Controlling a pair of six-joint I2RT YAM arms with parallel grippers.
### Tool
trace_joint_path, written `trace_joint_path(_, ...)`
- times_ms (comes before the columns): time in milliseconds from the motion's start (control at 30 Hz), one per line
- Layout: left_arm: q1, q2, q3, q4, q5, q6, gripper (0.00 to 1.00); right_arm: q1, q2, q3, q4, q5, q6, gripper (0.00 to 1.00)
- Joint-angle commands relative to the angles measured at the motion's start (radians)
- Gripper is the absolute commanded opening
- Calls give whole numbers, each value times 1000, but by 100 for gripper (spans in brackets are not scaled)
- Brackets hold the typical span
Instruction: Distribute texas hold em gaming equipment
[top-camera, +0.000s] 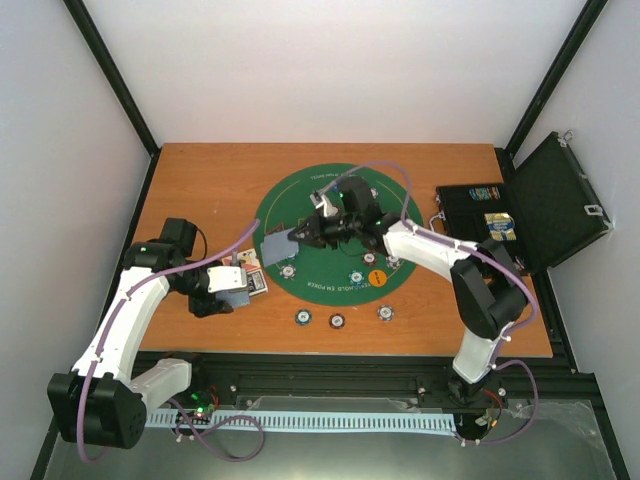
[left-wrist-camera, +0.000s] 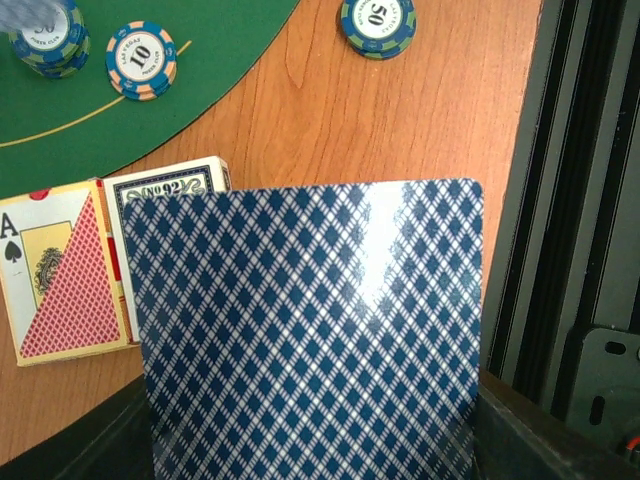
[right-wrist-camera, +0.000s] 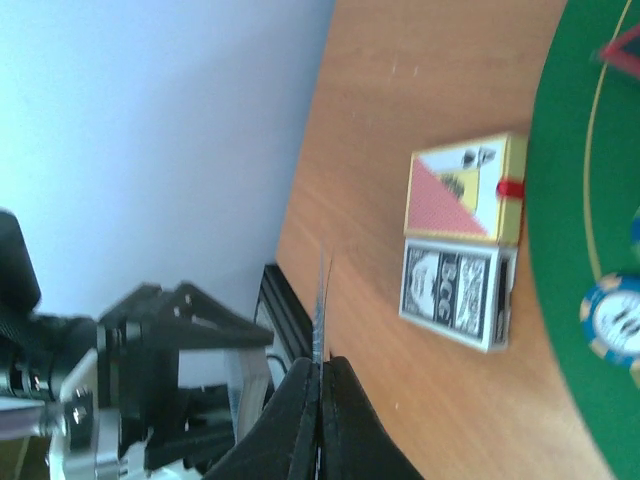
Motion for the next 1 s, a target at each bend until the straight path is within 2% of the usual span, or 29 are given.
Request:
trace_joint_path(0,-4,-10,36,-20,5,22,1,-74,91,120,-79,-59,-74,3)
trace_joint_path(233,-3,-11,37,-28,-10,25,1,-101,198,235,-103,-93,-72,3)
trace_joint_path(433,-3,-8,40,-22,4,21,1,-70,115,134,-35,-72,-33,3)
trace_joint_path(667,-3,-22,59,-46,12,0,1,29,162,86,50,-44,20,3)
trace_joint_path(967,-3,-61,57,-78,4,-6,1,174,421,327,97,-28,102,3)
